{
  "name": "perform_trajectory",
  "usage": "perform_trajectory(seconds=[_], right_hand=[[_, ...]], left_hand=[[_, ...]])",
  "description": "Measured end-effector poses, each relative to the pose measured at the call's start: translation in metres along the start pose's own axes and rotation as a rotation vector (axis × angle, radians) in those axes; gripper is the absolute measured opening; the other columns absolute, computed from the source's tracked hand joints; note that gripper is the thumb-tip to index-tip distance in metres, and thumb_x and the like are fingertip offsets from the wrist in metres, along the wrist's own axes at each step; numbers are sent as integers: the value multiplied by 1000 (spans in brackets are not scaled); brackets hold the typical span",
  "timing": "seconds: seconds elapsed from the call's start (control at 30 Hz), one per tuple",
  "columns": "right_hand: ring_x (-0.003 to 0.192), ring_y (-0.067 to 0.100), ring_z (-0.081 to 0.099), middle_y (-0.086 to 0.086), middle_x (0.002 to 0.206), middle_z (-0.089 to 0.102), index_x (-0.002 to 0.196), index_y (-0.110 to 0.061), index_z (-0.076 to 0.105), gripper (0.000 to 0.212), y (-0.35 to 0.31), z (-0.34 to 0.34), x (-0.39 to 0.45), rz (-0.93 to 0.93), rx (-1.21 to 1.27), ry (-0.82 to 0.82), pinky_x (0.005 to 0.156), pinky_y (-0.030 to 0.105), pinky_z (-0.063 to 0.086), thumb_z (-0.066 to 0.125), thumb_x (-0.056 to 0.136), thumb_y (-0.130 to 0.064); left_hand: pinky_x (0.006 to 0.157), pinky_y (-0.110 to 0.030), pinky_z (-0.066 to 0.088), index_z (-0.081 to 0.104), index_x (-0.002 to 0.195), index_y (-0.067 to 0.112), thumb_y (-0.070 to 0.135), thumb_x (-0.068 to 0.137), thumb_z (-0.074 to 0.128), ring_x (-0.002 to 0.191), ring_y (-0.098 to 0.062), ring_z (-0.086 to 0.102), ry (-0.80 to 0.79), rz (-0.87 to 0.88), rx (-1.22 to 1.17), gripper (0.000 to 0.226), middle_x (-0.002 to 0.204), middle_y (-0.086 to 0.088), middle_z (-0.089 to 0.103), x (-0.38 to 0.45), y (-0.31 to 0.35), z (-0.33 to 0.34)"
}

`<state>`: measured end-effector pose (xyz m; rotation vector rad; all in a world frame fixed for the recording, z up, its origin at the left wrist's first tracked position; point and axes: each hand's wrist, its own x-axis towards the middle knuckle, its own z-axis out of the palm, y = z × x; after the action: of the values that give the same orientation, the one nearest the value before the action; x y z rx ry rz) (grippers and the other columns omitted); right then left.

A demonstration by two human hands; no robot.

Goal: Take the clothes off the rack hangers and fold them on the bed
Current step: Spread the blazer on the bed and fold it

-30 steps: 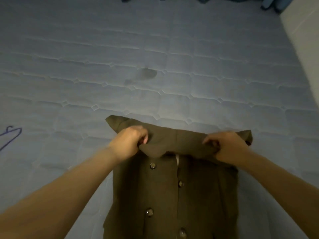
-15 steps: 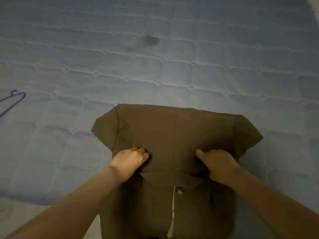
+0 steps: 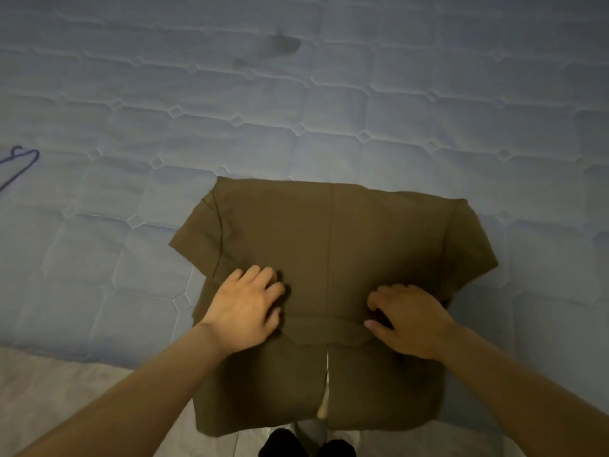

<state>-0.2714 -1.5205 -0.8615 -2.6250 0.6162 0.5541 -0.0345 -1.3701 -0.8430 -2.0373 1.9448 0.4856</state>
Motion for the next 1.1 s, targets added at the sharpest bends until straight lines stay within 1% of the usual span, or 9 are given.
perform_trajectory(seconds=[0.1, 0.17, 0.23, 0.3, 0.5, 0.67, 0.8, 0.93, 1.1], right_hand=[[90, 13, 52, -6, 94, 51, 94, -28, 46, 32, -10, 0, -2, -37, 28, -9, 76, 26, 33, 33, 92, -57], [96, 15, 52, -4, 97, 50, 96, -27, 47, 29, -14, 6, -1, -13, 5, -85, 81, 29, 37, 37, 93, -54], [107, 19, 49, 0, 111, 52, 109, -23, 51, 29, -16, 15, 0, 31, -26, -136, 87, 30, 38, 41, 94, -46], [114, 21, 47, 1, 118, 51, 116, -21, 50, 28, -18, 24, 2, 70, -43, -139, 91, 31, 39, 42, 96, -40], [112, 20, 48, 1, 116, 52, 114, -22, 52, 26, -15, 32, 3, 89, -29, -91, 89, 30, 40, 42, 95, -39], [88, 11, 49, -6, 95, 52, 101, -27, 47, 19, -16, 32, -13, 121, 106, -24, 70, 23, 37, 41, 95, -44], [56, 6, 41, -8, 65, 43, 73, -28, 31, 30, -22, 37, -31, 303, 242, -7, 50, 22, 31, 40, 96, -44], [67, 15, 55, -1, 71, 57, 71, -22, 45, 34, -27, 57, -58, 543, 393, -120, 61, 29, 43, 39, 97, -42], [75, 28, 57, 8, 73, 56, 71, -12, 49, 32, -49, 100, -109, 909, 657, -90, 63, 33, 38, 45, 96, -30]], left_hand=[[100, -52, 41, 54, 128, 31, 61, 80, 37, 124, -29, 47, -5, -10, 18, 59, 135, -7, 50, -1, -1, 7], [109, -63, 19, 22, 146, 37, 68, 84, 29, 143, -34, 16, -59, -49, 55, 70, 157, -9, 13, 3, 0, 15], [111, -63, -3, -18, 142, 39, 74, 85, 21, 142, -34, -18, -118, -127, 59, 78, 149, -4, -31, 8, 0, 27], [108, -63, -10, -26, 139, 39, 77, 83, 18, 140, -33, -26, -190, -176, 73, 81, 146, -2, -38, 14, 2, 31], [109, -62, -9, -15, 145, 39, 76, 82, 25, 142, -28, -22, -252, -171, 6, 83, 154, 0, -27, 21, -5, 33], [113, -52, -7, 28, 146, 30, 62, 85, 46, 146, -23, 3, 34, -167, -125, 72, 158, -1, 12, -4, 3, 34], [112, -52, 20, 57, 126, 19, 53, 76, 66, 135, -28, 35, 229, -220, -189, 61, 141, -8, 46, -32, 3, 45], [99, -45, 40, 54, 115, 15, 43, 72, 76, 120, -30, 40, 397, -619, -453, 55, 129, -10, 43, -58, 15, 51], [93, -47, 41, 46, 115, 4, 24, 81, 70, 110, -40, 47, 305, -1147, -841, 46, 122, -20, 41, -96, 24, 85]])
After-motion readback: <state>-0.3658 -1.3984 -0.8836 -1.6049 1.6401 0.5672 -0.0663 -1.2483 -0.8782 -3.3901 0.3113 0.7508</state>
